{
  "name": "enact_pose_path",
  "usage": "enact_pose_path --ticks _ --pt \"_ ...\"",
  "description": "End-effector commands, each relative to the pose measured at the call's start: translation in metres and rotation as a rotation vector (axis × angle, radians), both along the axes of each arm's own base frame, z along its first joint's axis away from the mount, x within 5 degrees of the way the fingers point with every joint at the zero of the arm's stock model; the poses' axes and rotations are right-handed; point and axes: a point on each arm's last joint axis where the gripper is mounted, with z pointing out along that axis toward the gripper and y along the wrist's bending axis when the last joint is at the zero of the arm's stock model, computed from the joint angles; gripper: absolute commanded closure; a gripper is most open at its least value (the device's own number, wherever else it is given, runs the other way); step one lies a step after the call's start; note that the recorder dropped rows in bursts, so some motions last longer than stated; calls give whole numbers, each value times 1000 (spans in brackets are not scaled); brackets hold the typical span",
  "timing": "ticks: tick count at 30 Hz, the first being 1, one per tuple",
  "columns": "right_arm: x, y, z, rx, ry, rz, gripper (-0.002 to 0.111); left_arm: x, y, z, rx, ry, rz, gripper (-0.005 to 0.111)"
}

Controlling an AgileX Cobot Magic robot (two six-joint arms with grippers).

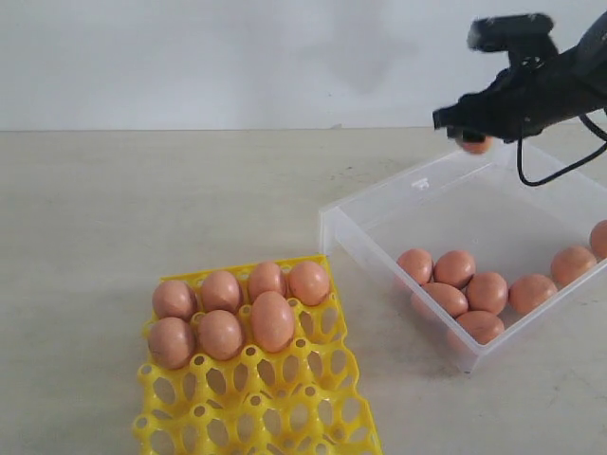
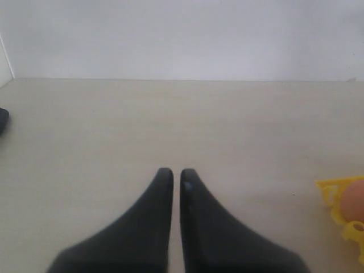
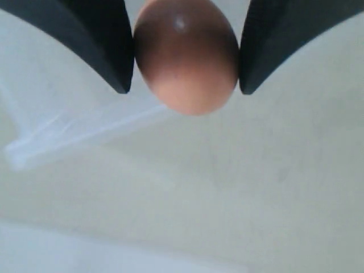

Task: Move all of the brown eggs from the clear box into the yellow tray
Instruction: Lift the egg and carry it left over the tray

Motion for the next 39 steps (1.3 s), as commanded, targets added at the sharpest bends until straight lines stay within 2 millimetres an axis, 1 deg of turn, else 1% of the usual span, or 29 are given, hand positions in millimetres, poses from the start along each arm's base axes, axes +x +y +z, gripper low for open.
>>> enact_pose_path --ticks 1,3,5,6,7,9,10,11,13,15,17,20,22,23,25,28,29,32,36,39 --pt "-13 -8 34 -14 -404 -340 108 0 0 1 3 -11 3 103" --pt "-15 -4 47 -46 -492 -337 108 0 0 1 3 -11 3 103" --pt "-17 4 65 -65 -603 -276 108 0 0 1 3 -11 3 103" --pt "-18 10 74 -46 -667 -232 108 0 0 1 3 -11 3 103" --pt "-20 14 85 -5 -730 -186 108 0 0 1 3 -11 3 103" --pt "-24 26 100 133 -828 -80 108 0 0 1 3 -11 3 103" --pt "-28 35 109 249 -874 -2 108 0 0 1 3 -11 3 103" --pt "-31 40 115 324 -892 50 108 0 0 1 3 -11 3 103" --pt "-37 54 116 435 -861 204 108 0 0 1 3 -11 3 103" --pt "-44 72 106 521 -777 322 108 0 0 1 3 -11 3 103" --pt "-58 90 89 580 -730 392 109 0 0 1 3 -11 3 103" --pt "-86 117 50 594 -632 416 109 0 0 1 3 -11 3 103" --pt "-109 134 20 600 -551 399 109 0 0 1 3 -11 3 103" --pt "-120 139 6 579 -517 397 109 0 0 1 3 -11 3 103" --pt "-140 153 -13 498 -480 419 109 0 0 1 3 -11 3 103" --pt "-156 169 -29 445 -395 431 109 0 0 1 3 -11 3 103" --pt "-159 174 -36 424 -341 444 109 0 0 1 3 -11 3 103" --pt "-168 187 -51 399 -251 469 109 0 0 1 3 -11 3 103" --pt "-166 187 -66 426 -191 367 109 0 0 1 3 -11 3 103" --pt "-168 182 -65 469 -244 319 109 0 0 1 3 -11 3 103"
